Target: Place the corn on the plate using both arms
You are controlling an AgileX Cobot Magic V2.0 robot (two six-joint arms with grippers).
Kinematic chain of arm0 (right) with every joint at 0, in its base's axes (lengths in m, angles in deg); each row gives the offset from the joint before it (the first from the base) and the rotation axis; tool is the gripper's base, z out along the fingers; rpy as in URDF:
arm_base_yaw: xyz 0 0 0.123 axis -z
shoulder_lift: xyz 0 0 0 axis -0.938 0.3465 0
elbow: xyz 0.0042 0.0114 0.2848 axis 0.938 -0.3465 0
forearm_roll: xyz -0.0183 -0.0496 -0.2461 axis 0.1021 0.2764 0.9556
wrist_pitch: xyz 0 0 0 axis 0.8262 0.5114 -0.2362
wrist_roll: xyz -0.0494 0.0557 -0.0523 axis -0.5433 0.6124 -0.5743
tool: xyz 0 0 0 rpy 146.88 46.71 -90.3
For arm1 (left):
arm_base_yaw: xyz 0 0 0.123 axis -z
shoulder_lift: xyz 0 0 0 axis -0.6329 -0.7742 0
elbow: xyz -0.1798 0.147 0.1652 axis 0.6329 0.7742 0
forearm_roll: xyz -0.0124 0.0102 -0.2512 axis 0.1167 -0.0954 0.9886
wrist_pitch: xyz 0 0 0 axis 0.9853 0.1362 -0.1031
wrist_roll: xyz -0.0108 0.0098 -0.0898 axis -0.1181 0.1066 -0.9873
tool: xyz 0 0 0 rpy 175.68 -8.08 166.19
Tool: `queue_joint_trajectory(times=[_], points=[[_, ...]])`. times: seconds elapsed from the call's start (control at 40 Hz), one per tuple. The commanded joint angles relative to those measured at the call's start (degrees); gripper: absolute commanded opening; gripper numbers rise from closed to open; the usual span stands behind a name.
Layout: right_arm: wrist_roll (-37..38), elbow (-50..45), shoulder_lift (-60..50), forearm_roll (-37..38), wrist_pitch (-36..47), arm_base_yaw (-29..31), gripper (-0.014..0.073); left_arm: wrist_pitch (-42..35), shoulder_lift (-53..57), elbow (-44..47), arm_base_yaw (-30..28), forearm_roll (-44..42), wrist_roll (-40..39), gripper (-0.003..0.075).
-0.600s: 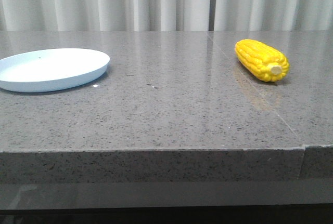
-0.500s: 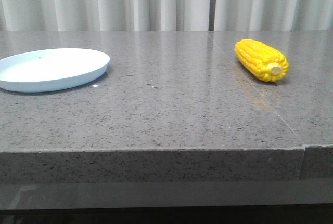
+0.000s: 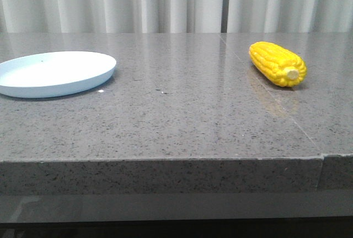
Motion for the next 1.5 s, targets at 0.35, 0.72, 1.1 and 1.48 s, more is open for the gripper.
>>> queue_joint_trajectory(times=[0.35,0.72,1.1,1.48], points=[[-0.3,0.87,-0.74,0.14,5.08,0.25,-0.0067,-6.19,1.06,0.15,-0.11,0.25,-0.55,-0.002],[-0.3,8.85,-0.66,-0.36,7.81,0.25,-0.0067,-18.39,0.85,-6.6,-0.11,0.25,-0.55,-0.002],[-0.3,29.52,18.53,-0.56,-2.22,0.25,-0.0067,4.03,-16.23,-27.16,-0.11,0.25,-0.55,-0.002],[-0.3,30.82,24.64,-0.56,0.72,0.25,0.033,1.13,-19.1,-27.41,-0.11,0.25,-0.55,0.0294]])
